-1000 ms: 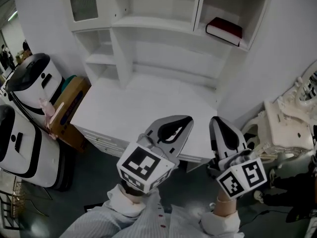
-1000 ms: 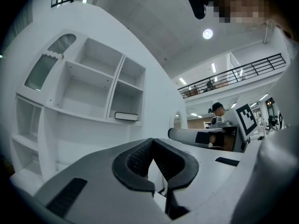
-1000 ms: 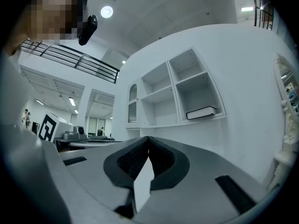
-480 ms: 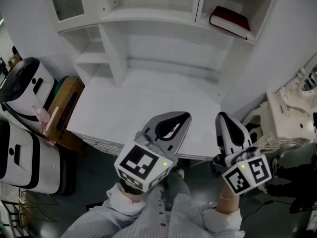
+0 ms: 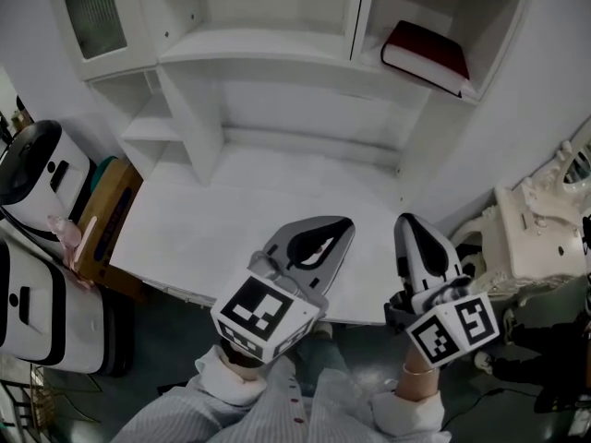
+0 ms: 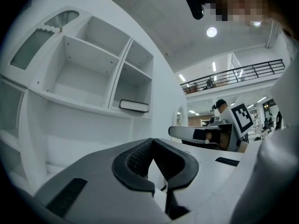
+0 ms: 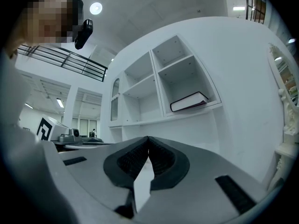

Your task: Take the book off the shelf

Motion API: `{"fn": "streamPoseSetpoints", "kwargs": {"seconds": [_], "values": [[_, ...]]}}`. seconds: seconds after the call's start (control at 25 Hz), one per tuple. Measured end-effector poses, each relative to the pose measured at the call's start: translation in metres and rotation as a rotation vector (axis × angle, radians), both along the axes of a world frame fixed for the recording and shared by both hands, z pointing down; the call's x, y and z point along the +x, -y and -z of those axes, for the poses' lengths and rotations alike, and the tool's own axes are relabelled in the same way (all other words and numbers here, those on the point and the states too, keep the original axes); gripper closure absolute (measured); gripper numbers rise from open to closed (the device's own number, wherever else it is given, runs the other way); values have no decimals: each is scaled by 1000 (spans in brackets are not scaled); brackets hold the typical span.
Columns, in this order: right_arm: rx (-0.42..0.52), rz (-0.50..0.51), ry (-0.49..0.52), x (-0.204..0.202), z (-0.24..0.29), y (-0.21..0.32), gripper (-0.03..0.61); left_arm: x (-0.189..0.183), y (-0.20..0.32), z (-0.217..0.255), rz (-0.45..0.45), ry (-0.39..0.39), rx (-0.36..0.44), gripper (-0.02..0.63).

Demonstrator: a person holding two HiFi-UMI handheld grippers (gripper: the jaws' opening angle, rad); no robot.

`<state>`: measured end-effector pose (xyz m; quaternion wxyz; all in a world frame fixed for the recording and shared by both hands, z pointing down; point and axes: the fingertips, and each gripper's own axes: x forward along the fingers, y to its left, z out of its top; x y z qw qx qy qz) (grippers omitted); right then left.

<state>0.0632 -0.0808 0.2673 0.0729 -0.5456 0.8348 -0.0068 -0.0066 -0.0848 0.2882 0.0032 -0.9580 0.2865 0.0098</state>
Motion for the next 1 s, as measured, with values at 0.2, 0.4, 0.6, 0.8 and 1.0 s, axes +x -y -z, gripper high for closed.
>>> {"fn": "streamPoseSetpoints", "kwargs": {"seconds": [0.2, 0.4, 0.6, 0.8, 1.0], "values": [[9, 15, -11, 29, 9, 46, 565, 29, 46, 9, 21, -4, 7, 603], [23, 40, -22, 58, 27, 87, 565, 61, 85, 26, 41, -6, 23, 603], [35, 73, -28, 82, 37, 117, 565, 89, 113, 37, 70, -5, 39, 603], [30, 107, -33, 98, 38, 140, 565, 105, 133, 38, 99, 5, 40, 603], [19, 127, -24, 102, 37, 157, 565, 112, 149, 43, 117, 15, 51, 603]]}}
